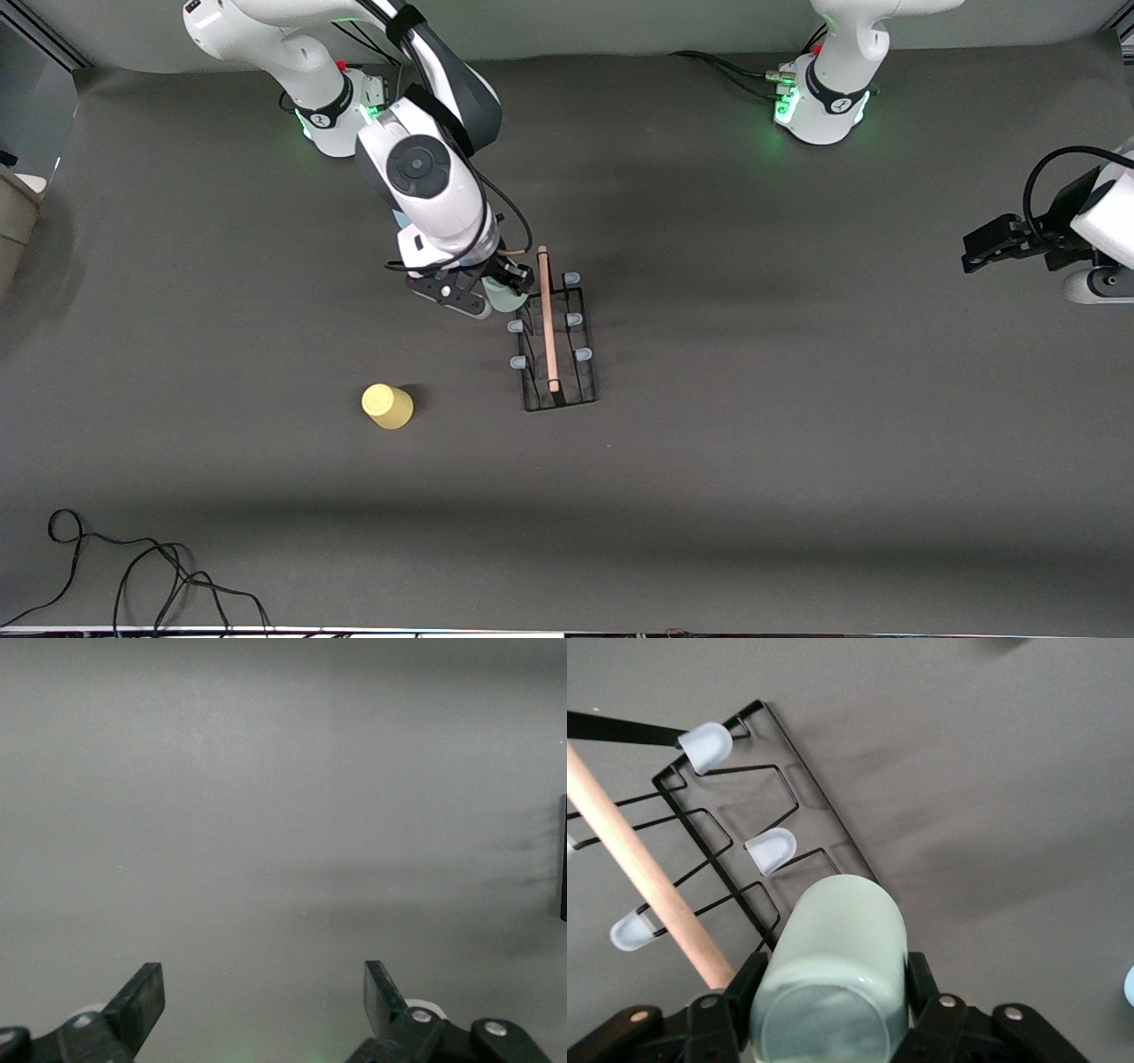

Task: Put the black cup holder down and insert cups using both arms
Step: 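Place the green cup onto a rack peg with the right gripper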

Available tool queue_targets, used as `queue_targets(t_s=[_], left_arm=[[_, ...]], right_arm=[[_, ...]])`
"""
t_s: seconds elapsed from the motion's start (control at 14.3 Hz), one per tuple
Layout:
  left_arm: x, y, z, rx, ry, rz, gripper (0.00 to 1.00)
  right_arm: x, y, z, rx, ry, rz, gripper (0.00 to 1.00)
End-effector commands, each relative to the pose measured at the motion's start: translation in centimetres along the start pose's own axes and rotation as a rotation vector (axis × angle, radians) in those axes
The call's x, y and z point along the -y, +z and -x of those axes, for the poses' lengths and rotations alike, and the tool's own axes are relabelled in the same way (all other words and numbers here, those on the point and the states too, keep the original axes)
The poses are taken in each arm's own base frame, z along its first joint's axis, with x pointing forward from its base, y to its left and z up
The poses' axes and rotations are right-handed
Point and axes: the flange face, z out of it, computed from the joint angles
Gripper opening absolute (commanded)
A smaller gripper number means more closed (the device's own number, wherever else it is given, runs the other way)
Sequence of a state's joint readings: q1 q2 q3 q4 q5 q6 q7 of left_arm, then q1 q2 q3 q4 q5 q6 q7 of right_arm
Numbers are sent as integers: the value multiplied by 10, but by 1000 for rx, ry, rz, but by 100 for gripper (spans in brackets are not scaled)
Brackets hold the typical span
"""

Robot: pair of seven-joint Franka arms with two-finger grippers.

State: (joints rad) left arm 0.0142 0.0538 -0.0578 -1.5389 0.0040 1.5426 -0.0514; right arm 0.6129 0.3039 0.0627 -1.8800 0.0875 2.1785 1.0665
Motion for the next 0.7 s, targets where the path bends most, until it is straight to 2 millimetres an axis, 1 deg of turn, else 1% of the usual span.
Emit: queue_targets(t_s=[0.0, 0.07, 0.14, 0.28, 0.42, 0.49, 0.56, 0.63], left_arm=[[1, -2, 2, 12, -9, 14, 100], [0, 0, 1, 13, -7, 13, 100], [-4, 4, -1, 15, 2, 7, 100], [-9, 8, -5, 14, 11, 1, 100], [-10, 12, -7, 22, 14, 2, 100], [-11, 15, -9, 25, 14, 7, 100], [-10, 15, -9, 26, 13, 10, 100], [-11, 15, -8, 26, 13, 10, 100]], right_arm=[[7, 9, -2, -11, 18, 6, 46], [7, 10, -2, -11, 18, 7, 91], [6, 10, -4, -10, 21, 8, 100], [6, 5, -7, -15, 25, 0, 100], [5, -8, -14, -23, 17, -12, 100], [3, -17, -22, -32, 21, -23, 100], [-4, -24, -37, -41, -2, -18, 100], [-12, -31, -51, -41, -69, -3, 100]])
